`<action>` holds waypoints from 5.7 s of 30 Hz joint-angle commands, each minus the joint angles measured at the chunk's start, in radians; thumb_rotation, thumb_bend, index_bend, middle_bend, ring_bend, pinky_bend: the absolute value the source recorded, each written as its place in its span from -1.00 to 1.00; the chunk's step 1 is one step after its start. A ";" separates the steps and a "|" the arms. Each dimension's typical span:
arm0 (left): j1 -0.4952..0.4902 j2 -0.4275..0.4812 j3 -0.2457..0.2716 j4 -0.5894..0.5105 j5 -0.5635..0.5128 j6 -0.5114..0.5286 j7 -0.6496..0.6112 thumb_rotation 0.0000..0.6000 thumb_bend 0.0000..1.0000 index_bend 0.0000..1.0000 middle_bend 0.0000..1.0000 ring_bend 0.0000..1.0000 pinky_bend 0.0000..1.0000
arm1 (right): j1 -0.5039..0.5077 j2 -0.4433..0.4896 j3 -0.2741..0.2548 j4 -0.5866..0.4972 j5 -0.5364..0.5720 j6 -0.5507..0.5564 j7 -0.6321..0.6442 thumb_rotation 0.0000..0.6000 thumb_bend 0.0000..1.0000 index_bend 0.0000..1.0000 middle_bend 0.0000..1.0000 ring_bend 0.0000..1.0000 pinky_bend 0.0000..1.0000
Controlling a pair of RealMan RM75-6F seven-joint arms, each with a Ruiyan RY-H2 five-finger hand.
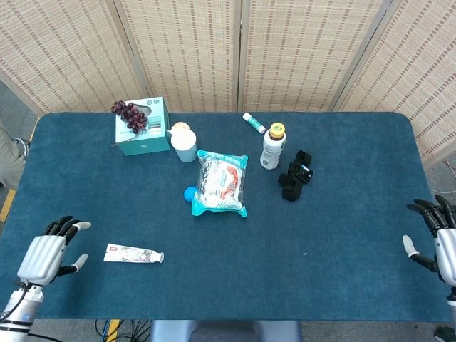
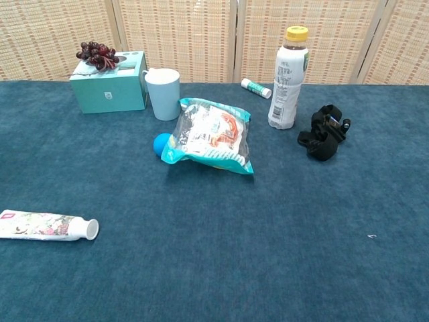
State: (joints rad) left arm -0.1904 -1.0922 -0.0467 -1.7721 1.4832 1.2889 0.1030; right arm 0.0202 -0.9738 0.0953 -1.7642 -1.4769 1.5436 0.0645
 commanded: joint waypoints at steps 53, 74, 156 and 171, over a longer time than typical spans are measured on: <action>-0.157 -0.377 0.042 0.242 -0.144 -0.206 0.157 1.00 -0.55 -0.31 -0.55 -0.77 -0.73 | -0.023 0.011 -0.014 0.007 0.017 -0.006 0.047 1.00 -0.42 -0.48 -0.58 -0.77 -0.59; -0.143 -0.414 0.033 0.343 -0.064 -0.120 -0.041 1.00 -0.36 0.08 -0.23 -0.55 -0.66 | -0.032 0.023 -0.017 -0.016 0.003 0.006 0.038 1.00 -0.42 -0.48 -0.59 -0.77 -0.59; -0.782 0.059 -0.134 0.070 -0.193 -0.858 -0.363 1.00 -0.10 0.20 0.36 0.11 0.07 | 0.638 -0.308 0.096 -0.169 -0.093 -0.606 -0.460 1.00 0.82 -0.48 -0.85 -1.00 -1.00; -0.806 0.056 -0.136 0.071 -0.203 -0.879 -0.387 1.00 -0.08 0.21 0.37 0.12 0.07 | 0.714 -0.429 0.097 -0.086 -0.053 -0.609 -0.516 1.00 0.83 -0.48 -0.85 -1.00 -1.00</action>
State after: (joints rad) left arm -0.9960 -1.0360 -0.1825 -1.7006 1.2806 0.4108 -0.2843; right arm 0.7316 -1.4000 0.1928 -1.8526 -1.5321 0.9348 -0.4491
